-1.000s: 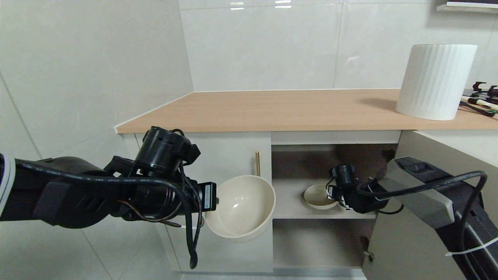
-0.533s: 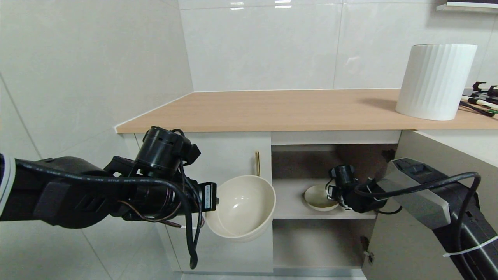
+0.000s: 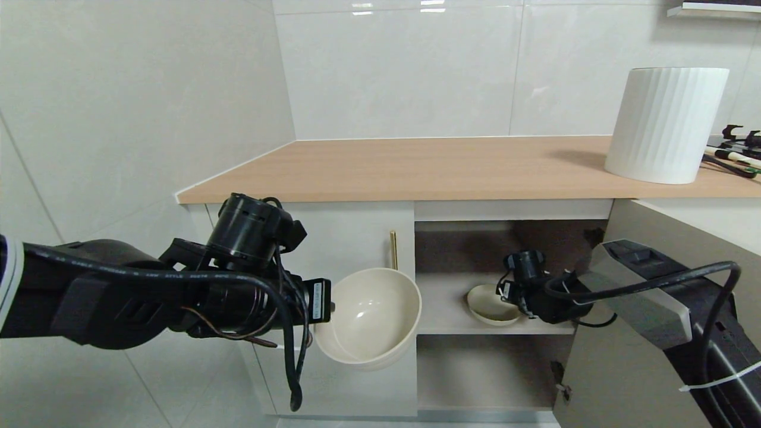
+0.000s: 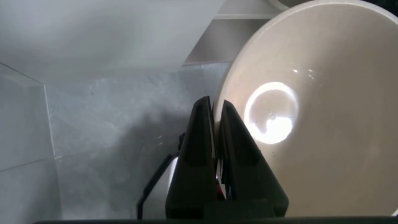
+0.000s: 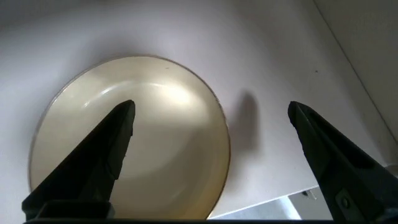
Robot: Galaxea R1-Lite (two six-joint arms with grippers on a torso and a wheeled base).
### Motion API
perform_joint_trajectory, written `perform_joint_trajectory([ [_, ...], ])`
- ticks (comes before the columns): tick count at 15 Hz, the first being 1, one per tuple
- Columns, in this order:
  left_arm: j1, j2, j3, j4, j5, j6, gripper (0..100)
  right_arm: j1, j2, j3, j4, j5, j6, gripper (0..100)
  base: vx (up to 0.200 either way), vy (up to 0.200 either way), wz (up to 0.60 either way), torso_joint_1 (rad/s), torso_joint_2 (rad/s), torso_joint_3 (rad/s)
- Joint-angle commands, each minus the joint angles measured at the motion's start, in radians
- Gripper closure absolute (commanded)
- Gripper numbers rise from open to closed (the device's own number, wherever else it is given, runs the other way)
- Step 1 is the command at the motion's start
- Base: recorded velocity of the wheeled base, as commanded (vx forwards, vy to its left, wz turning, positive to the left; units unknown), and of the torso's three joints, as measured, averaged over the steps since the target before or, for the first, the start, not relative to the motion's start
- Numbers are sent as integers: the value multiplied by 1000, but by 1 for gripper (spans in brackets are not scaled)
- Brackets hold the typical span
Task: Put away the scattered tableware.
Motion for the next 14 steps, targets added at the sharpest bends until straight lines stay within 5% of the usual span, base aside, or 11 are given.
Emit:
perform_joint_trajectory([
  [1, -14, 16, -2, -1, 0, 0, 100, 7, -111, 93, -1, 0, 12, 0, 0, 0, 0, 0, 0, 0],
  [7, -141, 169, -11, -20, 48, 0, 100, 126, -556, 445, 34, 126, 9, 0, 0, 0, 0, 0, 0, 0],
  [11, -195, 275, -18, -24, 92, -16, 100, 282, -803, 470, 373, 261, 12, 0, 0, 0, 0, 0, 0, 0],
  [14, -216, 309, -26, -27, 142, -32, 100, 362, -874, 499, 443, 333, 12, 0, 0, 0, 0, 0, 0, 0],
])
